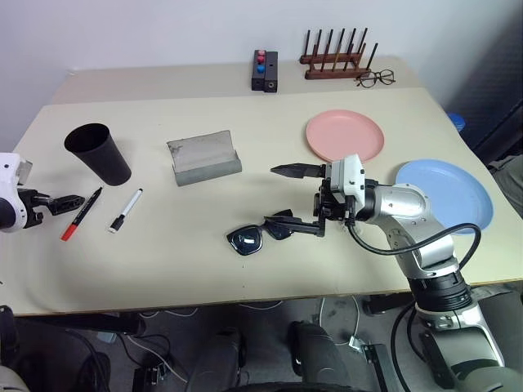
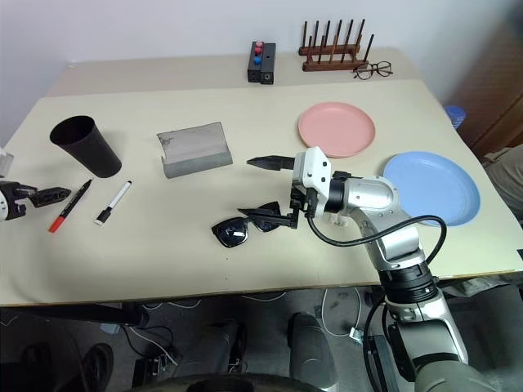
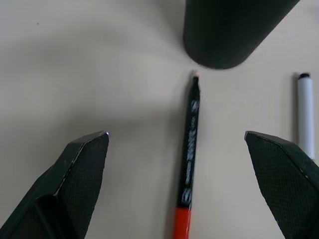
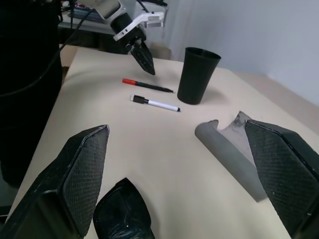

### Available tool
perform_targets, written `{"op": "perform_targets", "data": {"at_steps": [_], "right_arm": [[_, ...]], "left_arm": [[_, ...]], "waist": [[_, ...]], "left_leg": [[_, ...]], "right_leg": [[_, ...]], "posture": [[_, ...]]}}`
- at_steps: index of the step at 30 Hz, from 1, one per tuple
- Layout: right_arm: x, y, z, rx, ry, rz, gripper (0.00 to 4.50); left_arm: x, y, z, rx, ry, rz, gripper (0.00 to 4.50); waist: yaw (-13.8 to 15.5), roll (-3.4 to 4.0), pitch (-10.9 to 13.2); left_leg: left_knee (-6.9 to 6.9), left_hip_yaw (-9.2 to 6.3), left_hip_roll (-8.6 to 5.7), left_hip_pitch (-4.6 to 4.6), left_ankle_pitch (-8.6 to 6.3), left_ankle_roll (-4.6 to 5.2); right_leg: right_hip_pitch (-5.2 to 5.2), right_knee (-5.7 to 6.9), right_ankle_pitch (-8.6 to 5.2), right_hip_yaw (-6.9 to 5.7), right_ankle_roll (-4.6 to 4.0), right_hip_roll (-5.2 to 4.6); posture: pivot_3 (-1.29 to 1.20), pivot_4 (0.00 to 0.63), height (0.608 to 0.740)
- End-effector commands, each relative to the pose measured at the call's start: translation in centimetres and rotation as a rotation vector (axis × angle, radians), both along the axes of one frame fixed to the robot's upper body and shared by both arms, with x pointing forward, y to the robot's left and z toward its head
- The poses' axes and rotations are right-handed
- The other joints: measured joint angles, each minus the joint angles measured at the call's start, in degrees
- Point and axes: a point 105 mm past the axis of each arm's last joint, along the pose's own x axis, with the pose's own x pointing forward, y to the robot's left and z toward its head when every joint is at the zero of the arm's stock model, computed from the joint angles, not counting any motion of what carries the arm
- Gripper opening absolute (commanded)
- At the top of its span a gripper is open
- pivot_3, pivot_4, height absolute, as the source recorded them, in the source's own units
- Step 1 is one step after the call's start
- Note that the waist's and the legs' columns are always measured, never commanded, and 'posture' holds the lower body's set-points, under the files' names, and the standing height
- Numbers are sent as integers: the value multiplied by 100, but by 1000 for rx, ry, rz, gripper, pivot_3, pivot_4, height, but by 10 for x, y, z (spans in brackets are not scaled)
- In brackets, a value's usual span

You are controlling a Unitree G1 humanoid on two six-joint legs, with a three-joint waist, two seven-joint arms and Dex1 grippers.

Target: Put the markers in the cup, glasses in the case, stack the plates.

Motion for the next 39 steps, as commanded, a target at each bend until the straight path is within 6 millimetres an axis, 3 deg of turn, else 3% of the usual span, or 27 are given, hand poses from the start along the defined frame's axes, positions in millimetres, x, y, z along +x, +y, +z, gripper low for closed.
{"op": "perform_targets", "data": {"at_steps": [1,5,8,15,22,29,34,39], "right_arm": [[-6,-1,12,20,-52,2,4410],[-5,-3,12,17,-54,-11,4410],[-4,-4,12,18,-58,-20,4500],[-2,-5,14,16,-63,-32,4500],[0,-3,13,17,-67,-33,4500],[2,-1,13,24,-74,-25,4500],[-4,0,15,36,-69,13,4500],[-27,-2,17,54,-27,144,4500]], "left_arm": [[3,3,-2,66,14,-25,4500],[4,1,-11,56,41,-36,4500],[1,1,-21,55,78,-37,3686],[-10,3,-33,48,149,-54,110],[-39,14,-29,5,251,-31,48],[-69,6,-31,-40,339,-69,48],[-73,8,-32,5,332,-58,48],[-68,5,-33,-9,310,-29,48]], "waist": [[-3,0,0],[-13,-1,0],[-15,-1,0],[-2,-3,-1],[-64,-3,-1],[-94,-1,-1],[-33,-1,-1],[-16,-1,-1]], "left_leg": [[0,0,0,-1,0,0],[0,1,0,-2,0,0],[0,2,0,-2,0,1],[2,2,0,-1,0,1],[2,6,2,0,0,2],[1,7,7,1,0,2],[1,7,8,1,-1,2],[1,6,8,0,-1,2]], "right_leg": [[0,0,0,0,0,0],[-2,0,0,0,0,1],[-3,1,0,0,0,1],[0,1,0,0,1,0],[-5,5,0,4,1,3],[-5,6,0,6,0,5],[-4,4,0,7,0,4],[-4,3,0,7,0,4]], "posture": [[0,150,740],[0,150,740],[0,150,740],[0,150,740],[0,150,740],[0,150,740],[0,150,740],[0,150,740]]}}
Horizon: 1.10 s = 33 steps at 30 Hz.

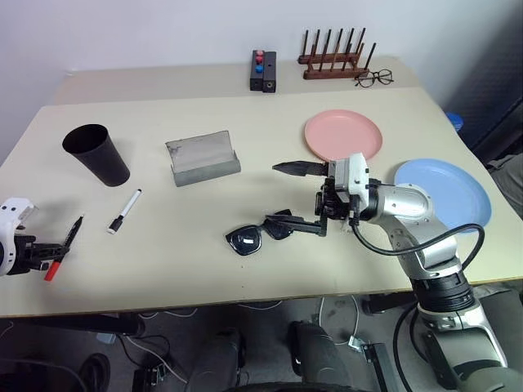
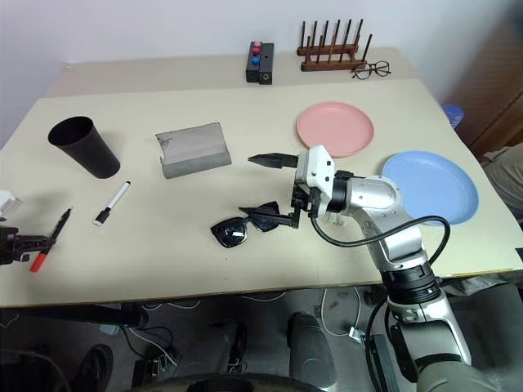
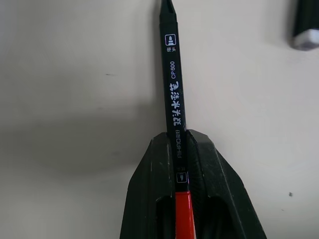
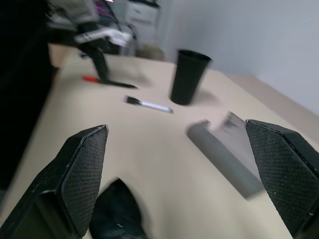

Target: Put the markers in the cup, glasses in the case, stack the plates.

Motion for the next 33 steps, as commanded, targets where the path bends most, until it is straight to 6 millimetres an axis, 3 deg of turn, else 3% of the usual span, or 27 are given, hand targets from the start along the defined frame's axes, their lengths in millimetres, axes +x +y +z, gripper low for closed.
{"op": "perform_targets", "data": {"at_steps": [1,8,11,17,22,33], "right_arm": [[-18,-1,13,25,-54,77,4500],[-21,1,11,17,-78,81,4500],[-20,0,9,15,-76,78,4500],[-19,0,5,10,-68,72,4500],[-17,1,5,13,-65,71,4500],[-14,-1,4,12,-65,46,4500]], "left_arm": [[4,1,9,-3,-35,28,48],[7,-7,10,-60,-38,50,48],[5,-7,9,-65,-29,58,1235],[9,-4,17,-23,-39,39,4207],[15,-9,27,-10,-42,-26,4207],[33,-22,21,31,43,-217,4207]], "waist": [[4,0,0],[13,-1,-1],[12,-1,-1],[15,-1,-1],[19,-2,-1],[13,-3,-1]], "left_leg": [[0,0,0,0,0,0],[1,0,0,1,0,0],[0,0,0,1,0,0],[0,0,0,3,0,0],[1,0,-1,2,0,-1],[3,1,-1,0,1,-1]], "right_leg": [[1,0,0,0,0,0],[2,1,0,0,0,0],[2,1,0,0,0,0],[2,2,0,0,0,0],[2,1,0,-1,0,0],[1,2,0,-3,0,4]], "posture": [[0,150,740],[0,150,740],[0,150,740],[0,150,740],[0,150,740],[0,150,740]]}}
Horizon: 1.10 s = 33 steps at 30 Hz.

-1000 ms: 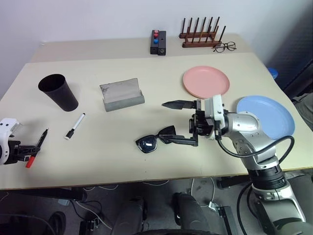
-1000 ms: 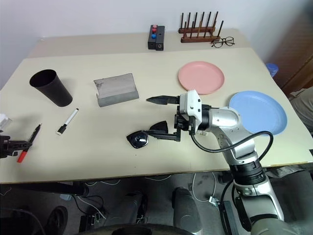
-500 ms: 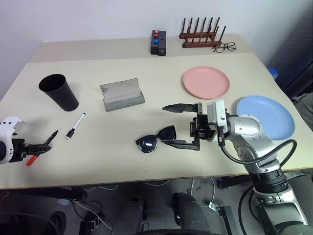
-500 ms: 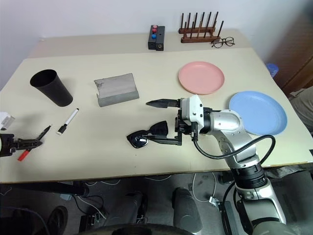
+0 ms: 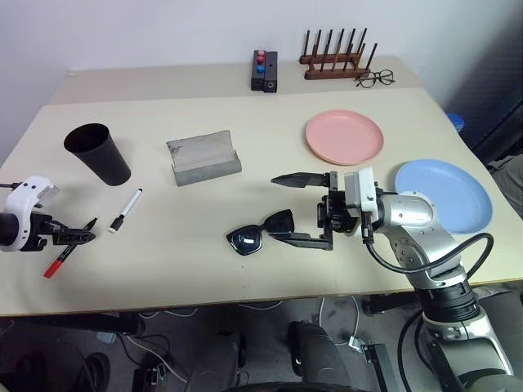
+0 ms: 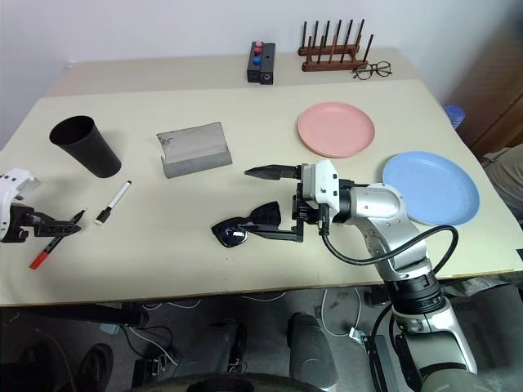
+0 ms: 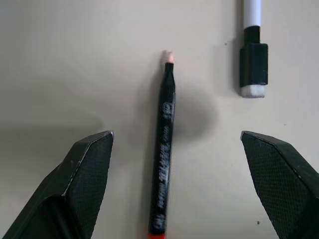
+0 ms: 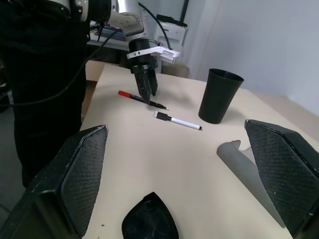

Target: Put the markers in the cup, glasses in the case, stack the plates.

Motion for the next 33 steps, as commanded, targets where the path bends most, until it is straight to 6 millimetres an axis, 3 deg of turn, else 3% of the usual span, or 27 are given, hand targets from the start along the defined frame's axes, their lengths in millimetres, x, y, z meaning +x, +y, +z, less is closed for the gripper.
{"op": "perform_targets", "data": {"at_steps": [1,9,12,19,25,33], "right_arm": [[-3,-1,7,12,-40,-1,4500],[-3,-2,7,12,-36,-17,4500],[-2,-1,7,12,-38,-19,4500],[-2,-2,7,11,-37,-26,4500],[-1,-3,6,6,-33,-31,4500],[-5,-3,3,-9,-8,8,4500]], "left_arm": [[1,5,3,31,18,-29,4207],[3,-2,-6,11,101,-75,4207],[5,-4,-10,-4,114,-71,3387],[5,-6,-14,-19,128,-71,23],[-2,-1,-5,-19,125,-72,23],[-8,6,34,-13,39,-87,23]], "waist": [[-3,0,0],[2,-1,-1],[5,-1,-1],[3,-1,-1],[-6,-1,-1],[-21,-4,0]], "left_leg": [[0,0,0,1,0,0],[3,2,0,1,0,1],[7,2,-1,2,0,1],[8,2,-1,3,0,2],[8,2,-1,4,0,2],[8,2,3,0,0,2]], "right_leg": [[0,0,0,0,0,0],[3,0,0,0,0,1],[7,1,0,-1,1,1],[7,3,0,0,1,1],[7,3,0,0,1,1],[3,3,0,0,1,4]], "posture": [[0,150,740],[0,150,740],[0,150,740],[0,150,740],[0,150,740],[0,150,740]]}}
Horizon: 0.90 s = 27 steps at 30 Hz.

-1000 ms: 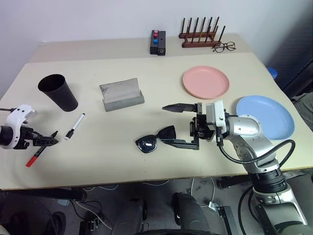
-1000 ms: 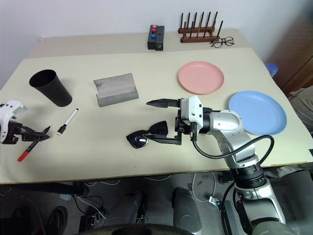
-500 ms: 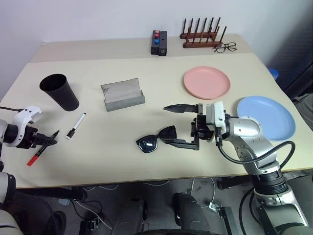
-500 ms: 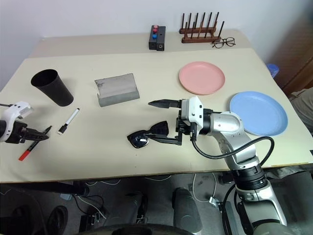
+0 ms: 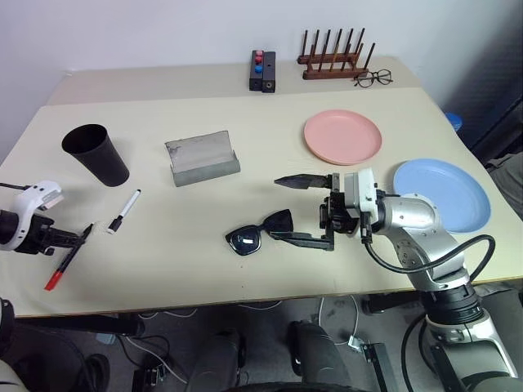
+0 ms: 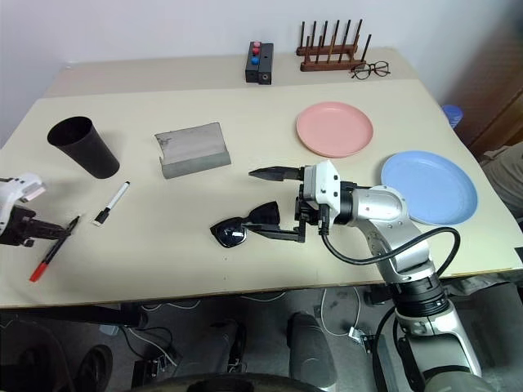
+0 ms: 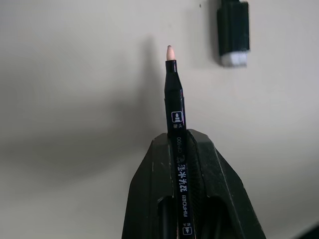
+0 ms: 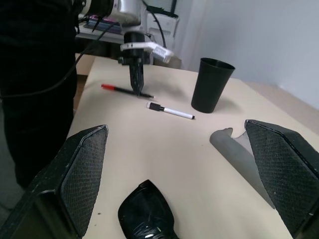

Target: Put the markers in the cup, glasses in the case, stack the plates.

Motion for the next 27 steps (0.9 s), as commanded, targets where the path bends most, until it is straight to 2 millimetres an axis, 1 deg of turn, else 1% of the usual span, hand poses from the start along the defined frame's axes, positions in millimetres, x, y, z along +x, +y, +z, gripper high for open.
{"op": "perform_targets", "data": {"at_steps": [1,3,5,7,10,12,13,16,19,22,24,27], "right_arm": [[-5,2,9,17,-36,27,4500],[-3,2,11,24,-38,24,4500],[-1,3,12,30,-40,20,4500],[1,3,13,32,-41,20,4500],[2,4,14,37,-44,18,4500],[3,4,14,37,-45,16,4500],[3,4,14,37,-45,15,4500],[3,4,15,40,-46,12,4500],[5,4,16,44,-50,4,4500],[7,3,17,49,-53,-9,4500],[8,3,17,54,-52,-15,4500],[15,2,24,106,-48,-59,4500]], "left_arm": [[3,1,32,-13,-103,-1,23],[10,-5,44,-28,-173,-15,23],[23,-18,64,-106,-284,-8,23],[32,-29,77,-140,-380,-66,23],[49,-47,100,-207,-588,-126,23],[60,-53,115,-255,-711,-106,23],[64,-60,123,-256,-782,-141,23],[73,-72,143,-318,-928,-160,23],[79,-75,159,-345,-1052,-152,23],[83,-78,166,-365,-1115,-145,23],[86,-74,175,-351,-1182,-118,23],[91,-57,187,-244,-1317,-46,23]], "waist": [[9,-1,0],[33,-1,-1],[36,-6,0],[26,-15,0],[18,-14,0],[24,-14,0],[24,-15,-1],[25,-18,-1],[19,-18,-1],[9,-18,-1],[13,-18,-1],[17,-19,-2]], "left_leg": [[0,0,0,1,0,0],[2,0,-1,0,0,0],[3,-1,-1,0,0,0],[7,-5,0,-1,0,0],[6,-4,0,1,0,-1],[6,-4,1,0,1,-2],[7,-4,1,-1,1,-2],[9,-4,1,-4,1,-3],[9,-4,0,-5,3,-6],[8,-3,1,-4,3,-6],[8,-2,1,-5,3,-6],[8,-3,0,-5,3,-7]], "right_leg": [[1,0,0,0,0,-1],[3,-1,0,-1,0,-1],[6,-1,0,-1,0,-2],[6,0,0,-6,0,-1],[4,0,0,-4,0,-2],[2,2,0,-3,0,-3],[2,1,0,-4,0,-3],[1,0,1,-4,0,-4],[-2,0,1,-3,0,-4],[-3,1,1,-3,0,-4],[-3,1,1,-3,0,-4],[-4,1,1,-3,0,-3]], "posture": [[0,150,740],[0,150,740],[0,150,740],[0,150,740],[0,150,740],[0,150,740],[0,150,740],[0,150,740],[0,150,740],[0,150,740],[0,150,740],[0,150,740]]}}
